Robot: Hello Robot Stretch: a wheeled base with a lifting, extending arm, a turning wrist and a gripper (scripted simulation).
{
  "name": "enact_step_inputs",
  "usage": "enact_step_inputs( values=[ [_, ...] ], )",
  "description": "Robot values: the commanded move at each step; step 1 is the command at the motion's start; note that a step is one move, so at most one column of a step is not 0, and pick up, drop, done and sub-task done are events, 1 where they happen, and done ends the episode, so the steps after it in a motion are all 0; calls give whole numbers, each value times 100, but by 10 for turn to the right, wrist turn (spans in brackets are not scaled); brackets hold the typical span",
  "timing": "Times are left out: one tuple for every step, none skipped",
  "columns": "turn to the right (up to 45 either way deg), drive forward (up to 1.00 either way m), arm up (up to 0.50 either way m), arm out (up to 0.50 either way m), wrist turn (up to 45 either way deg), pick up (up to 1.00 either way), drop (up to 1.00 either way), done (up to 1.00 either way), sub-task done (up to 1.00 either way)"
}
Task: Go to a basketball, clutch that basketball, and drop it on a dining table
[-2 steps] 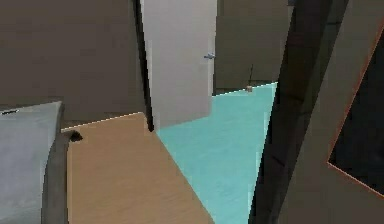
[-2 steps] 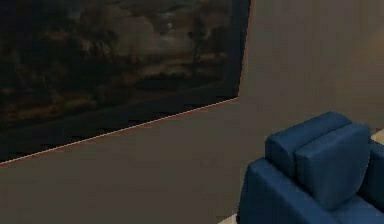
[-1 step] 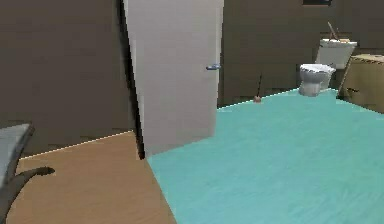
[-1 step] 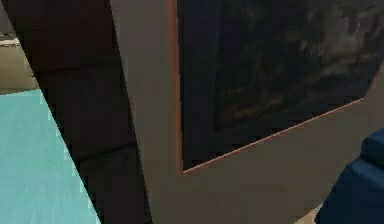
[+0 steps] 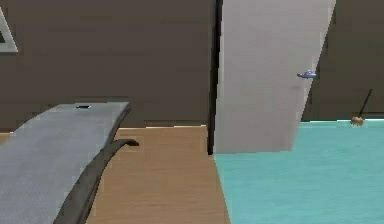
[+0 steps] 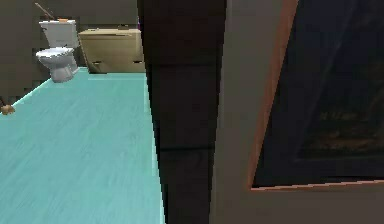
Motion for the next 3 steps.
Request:
enact_step_inputs(
  values=[
    [0,15,0,0,0,0,0,0,0],
    [450,0,0,0,0,0,0,0,0],
    [150,0,0,0,0,0,0,0,0]
  ],
)
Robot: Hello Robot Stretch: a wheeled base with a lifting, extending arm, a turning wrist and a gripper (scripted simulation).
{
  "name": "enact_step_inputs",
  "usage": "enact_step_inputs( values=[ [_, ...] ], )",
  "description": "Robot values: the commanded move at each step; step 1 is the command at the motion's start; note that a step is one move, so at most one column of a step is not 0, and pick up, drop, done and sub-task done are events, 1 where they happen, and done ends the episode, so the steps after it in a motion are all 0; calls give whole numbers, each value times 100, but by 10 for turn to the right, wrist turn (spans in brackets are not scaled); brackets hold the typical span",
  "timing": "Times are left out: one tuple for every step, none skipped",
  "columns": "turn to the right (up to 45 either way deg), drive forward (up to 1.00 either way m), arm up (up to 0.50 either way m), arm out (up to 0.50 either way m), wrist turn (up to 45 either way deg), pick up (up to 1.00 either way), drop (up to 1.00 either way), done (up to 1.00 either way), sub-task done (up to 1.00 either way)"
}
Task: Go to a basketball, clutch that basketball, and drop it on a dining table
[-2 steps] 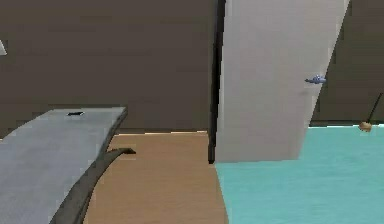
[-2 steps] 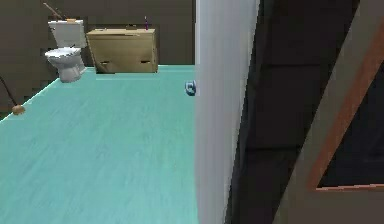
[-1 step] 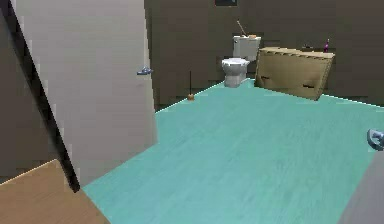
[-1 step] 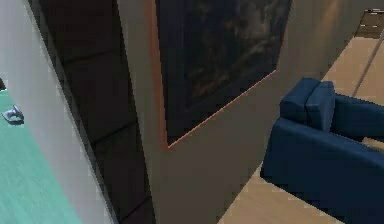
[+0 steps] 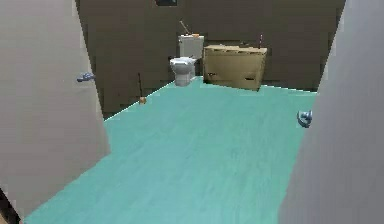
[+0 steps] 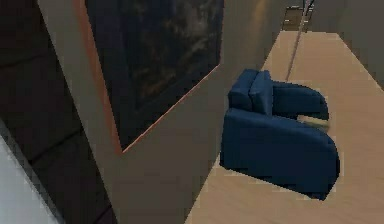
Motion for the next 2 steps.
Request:
enact_step_inputs(
  values=[
    [0,100,0,0,0,0,0,0,0],
    [270,0,0,0,0,0,0,0,0]
  ],
)
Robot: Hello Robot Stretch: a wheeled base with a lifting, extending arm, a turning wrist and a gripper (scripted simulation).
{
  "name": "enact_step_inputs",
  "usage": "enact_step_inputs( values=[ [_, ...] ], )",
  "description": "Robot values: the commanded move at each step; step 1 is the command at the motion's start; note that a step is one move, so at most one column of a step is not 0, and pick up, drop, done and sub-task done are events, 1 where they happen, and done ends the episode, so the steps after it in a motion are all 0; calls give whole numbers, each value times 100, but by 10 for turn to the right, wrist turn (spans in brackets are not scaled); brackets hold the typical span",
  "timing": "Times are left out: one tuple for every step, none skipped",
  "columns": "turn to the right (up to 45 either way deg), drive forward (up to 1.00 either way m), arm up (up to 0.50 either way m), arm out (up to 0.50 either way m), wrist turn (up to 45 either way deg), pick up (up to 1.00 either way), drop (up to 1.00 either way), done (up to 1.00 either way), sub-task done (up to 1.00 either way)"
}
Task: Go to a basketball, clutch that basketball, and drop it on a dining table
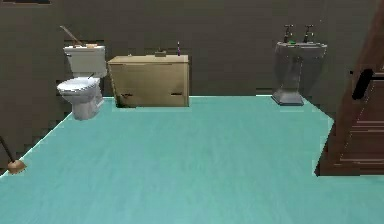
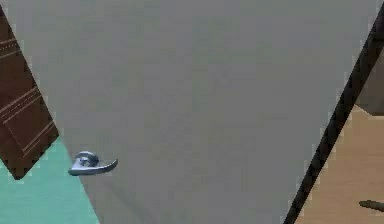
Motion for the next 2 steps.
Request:
enact_step_inputs(
  values=[
    [0,55,0,0,0,0,0,0,0],
    [450,0,0,0,0,0,0,0,0]
  ],
)
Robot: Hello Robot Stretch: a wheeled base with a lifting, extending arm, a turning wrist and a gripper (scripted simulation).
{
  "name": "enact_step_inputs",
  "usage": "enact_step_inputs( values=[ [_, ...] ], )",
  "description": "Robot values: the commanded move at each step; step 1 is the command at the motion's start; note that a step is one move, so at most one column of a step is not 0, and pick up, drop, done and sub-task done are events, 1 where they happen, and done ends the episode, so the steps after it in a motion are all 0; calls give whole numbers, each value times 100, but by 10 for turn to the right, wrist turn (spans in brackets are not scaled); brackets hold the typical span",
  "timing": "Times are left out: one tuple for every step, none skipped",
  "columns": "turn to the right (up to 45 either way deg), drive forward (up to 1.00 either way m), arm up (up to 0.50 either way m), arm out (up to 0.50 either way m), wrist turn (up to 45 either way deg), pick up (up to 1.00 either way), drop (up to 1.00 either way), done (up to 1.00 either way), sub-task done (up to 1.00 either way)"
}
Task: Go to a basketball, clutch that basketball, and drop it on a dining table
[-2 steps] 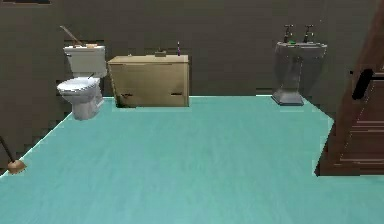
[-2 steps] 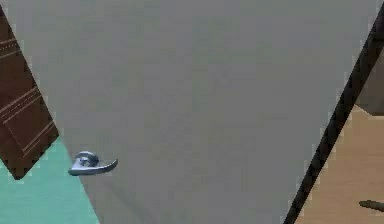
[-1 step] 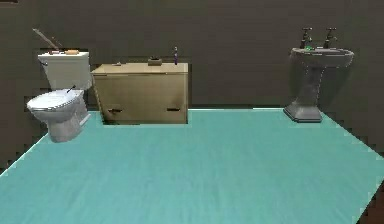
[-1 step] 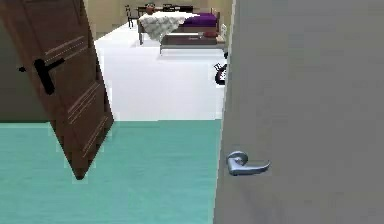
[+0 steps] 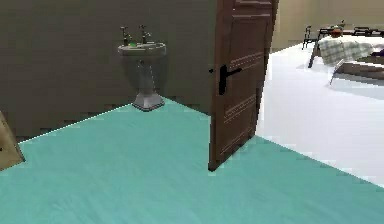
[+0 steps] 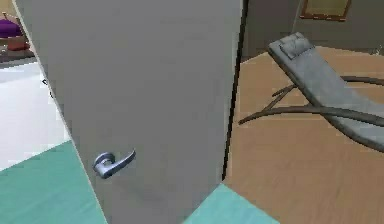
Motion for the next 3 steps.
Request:
enact_step_inputs(
  values=[
    [300,0,0,0,0,0,0,0,0],
    [0,100,0,0,0,0,0,0,0],
    [60,0,0,0,0,0,0,0,0]
  ],
)
